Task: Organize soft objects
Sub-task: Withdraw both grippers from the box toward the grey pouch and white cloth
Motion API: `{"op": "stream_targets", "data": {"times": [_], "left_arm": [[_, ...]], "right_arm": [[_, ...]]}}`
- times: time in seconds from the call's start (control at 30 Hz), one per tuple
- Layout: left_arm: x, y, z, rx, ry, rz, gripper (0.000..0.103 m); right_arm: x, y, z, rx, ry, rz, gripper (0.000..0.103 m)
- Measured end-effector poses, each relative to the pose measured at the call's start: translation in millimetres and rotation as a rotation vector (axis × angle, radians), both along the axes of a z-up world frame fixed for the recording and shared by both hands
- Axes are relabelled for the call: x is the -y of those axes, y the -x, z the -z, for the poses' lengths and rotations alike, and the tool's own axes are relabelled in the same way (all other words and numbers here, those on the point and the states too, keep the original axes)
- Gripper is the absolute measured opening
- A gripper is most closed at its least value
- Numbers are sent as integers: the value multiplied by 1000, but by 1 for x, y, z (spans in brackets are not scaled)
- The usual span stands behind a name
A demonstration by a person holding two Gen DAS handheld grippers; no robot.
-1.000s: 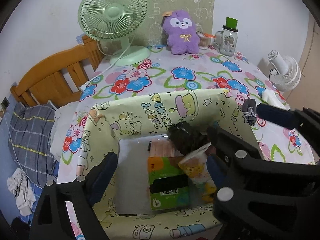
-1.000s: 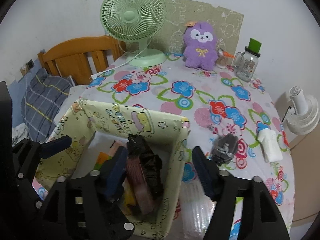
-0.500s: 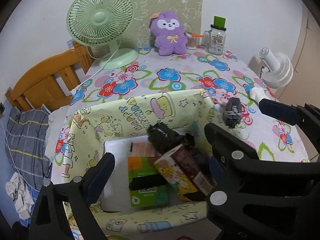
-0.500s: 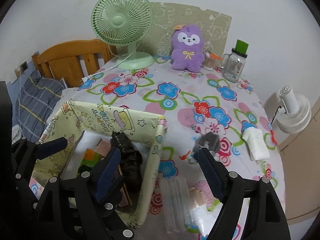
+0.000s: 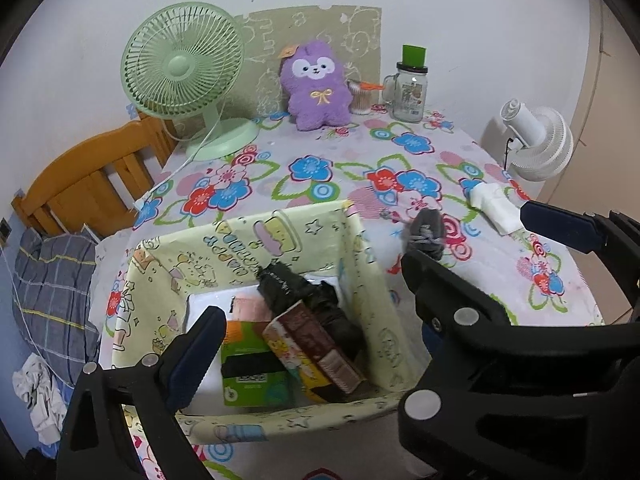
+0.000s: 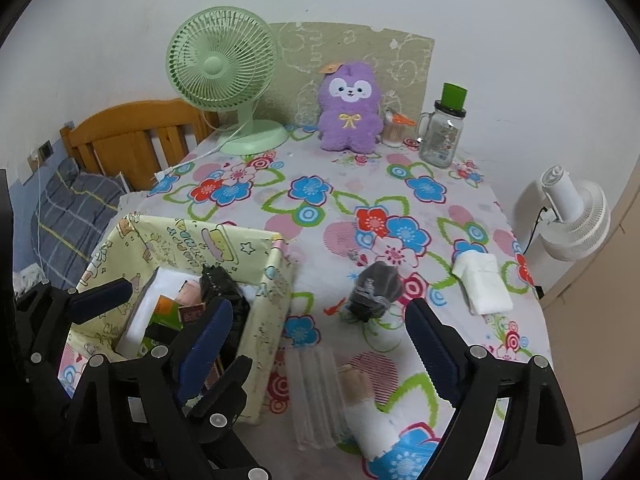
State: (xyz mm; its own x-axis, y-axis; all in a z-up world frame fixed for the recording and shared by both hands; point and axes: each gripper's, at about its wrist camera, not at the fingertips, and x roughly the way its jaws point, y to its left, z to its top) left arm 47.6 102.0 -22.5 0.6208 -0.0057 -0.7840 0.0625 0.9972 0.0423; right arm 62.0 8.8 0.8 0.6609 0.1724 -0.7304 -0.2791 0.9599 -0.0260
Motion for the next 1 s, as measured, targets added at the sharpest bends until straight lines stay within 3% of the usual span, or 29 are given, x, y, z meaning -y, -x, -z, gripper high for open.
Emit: {"op": "stream_targets", "data": {"times": [0.3, 1.0], "left_arm": [[29, 7, -15, 51, -46, 22, 101], [92, 17, -38, 88, -4, 102, 103]], "right_arm": [[28, 5, -11, 21, -19, 37, 95], [91, 27, -35, 99, -9, 111, 95]]}}
